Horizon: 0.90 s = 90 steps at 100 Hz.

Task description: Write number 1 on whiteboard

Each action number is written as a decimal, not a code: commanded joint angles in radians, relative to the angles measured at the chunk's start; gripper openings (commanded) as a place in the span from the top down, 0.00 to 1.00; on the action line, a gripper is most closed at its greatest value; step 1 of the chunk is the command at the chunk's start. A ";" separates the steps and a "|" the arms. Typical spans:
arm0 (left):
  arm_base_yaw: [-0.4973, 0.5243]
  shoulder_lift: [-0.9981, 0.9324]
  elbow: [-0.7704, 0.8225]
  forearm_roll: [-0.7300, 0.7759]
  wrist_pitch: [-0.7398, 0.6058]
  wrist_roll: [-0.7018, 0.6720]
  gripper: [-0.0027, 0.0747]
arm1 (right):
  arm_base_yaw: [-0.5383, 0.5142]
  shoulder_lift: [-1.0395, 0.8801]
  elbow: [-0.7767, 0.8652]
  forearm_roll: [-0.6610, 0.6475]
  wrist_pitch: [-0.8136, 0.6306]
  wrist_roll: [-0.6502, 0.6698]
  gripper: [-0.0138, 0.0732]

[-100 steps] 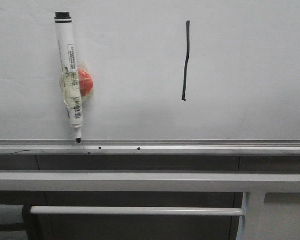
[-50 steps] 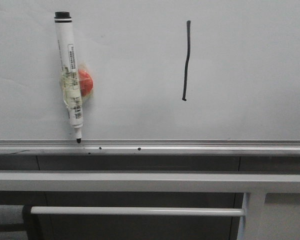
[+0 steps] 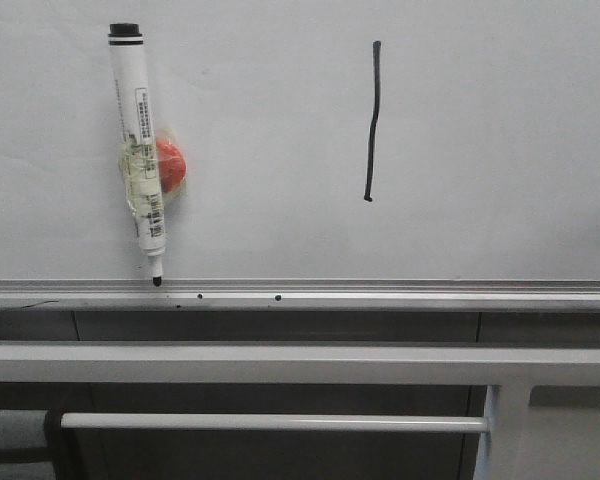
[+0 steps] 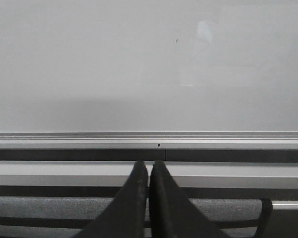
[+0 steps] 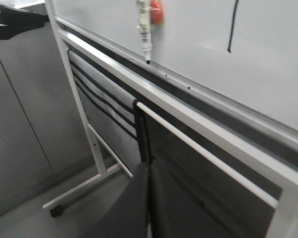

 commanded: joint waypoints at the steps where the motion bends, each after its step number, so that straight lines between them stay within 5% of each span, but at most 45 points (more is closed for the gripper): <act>1: 0.002 -0.024 0.008 -0.001 -0.074 0.000 0.99 | -0.069 0.007 0.024 0.014 -0.051 -0.003 0.91; 35: 0.002 -0.024 0.008 -0.001 -0.076 0.000 0.99 | -0.602 -0.078 0.024 0.022 -0.022 -0.003 0.91; 64: 0.002 -0.024 0.008 -0.001 -0.076 0.000 0.99 | -0.796 -0.287 0.024 0.000 0.253 -0.003 0.91; 90: 0.002 -0.024 0.008 -0.001 -0.076 0.000 0.99 | -0.915 -0.293 0.024 -0.009 0.295 -0.012 0.91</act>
